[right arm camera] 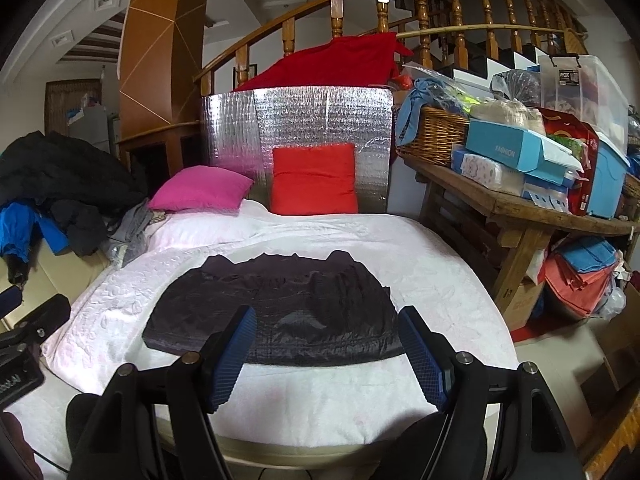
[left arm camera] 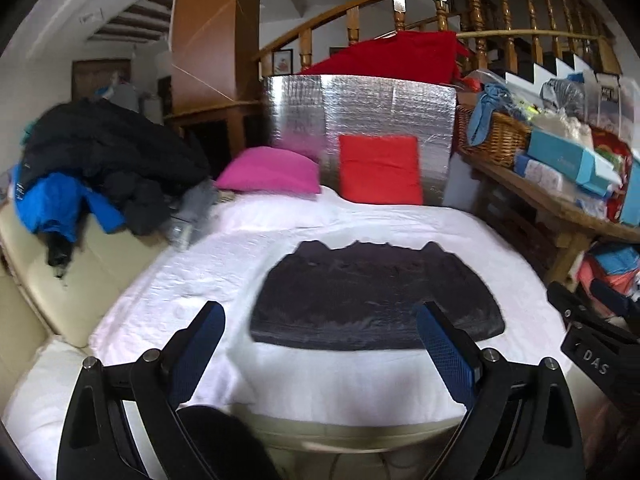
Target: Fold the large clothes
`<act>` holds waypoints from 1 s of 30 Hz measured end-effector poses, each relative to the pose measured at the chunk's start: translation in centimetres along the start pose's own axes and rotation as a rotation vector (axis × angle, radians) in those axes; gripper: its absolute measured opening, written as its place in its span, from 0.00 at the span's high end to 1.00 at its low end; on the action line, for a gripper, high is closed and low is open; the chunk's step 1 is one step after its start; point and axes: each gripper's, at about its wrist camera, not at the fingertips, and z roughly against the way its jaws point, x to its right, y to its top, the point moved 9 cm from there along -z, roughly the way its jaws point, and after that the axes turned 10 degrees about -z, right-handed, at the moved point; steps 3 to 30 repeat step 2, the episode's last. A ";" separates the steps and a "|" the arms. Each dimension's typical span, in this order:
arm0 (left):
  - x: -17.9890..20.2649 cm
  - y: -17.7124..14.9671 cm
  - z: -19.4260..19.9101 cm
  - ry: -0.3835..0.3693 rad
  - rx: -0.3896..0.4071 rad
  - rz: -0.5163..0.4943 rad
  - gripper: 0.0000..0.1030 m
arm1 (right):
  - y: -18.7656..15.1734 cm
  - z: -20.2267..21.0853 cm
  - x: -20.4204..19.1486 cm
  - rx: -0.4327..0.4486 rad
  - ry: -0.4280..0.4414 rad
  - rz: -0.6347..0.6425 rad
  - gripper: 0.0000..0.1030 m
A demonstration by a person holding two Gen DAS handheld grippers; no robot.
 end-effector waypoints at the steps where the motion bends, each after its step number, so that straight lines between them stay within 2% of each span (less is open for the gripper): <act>1: -0.5 0.5 -1.0 0.000 0.005 0.012 0.06 | 0.2 -0.5 0.1 -0.001 -0.006 0.001 0.26; 2: -1.1 0.9 -2.0 0.014 -0.004 0.021 0.06 | 0.6 -1.2 0.3 -0.001 -0.013 -0.001 0.26; 30: -1.1 0.9 -2.0 0.014 -0.004 0.021 0.06 | 0.6 -1.2 0.3 -0.001 -0.013 -0.001 0.26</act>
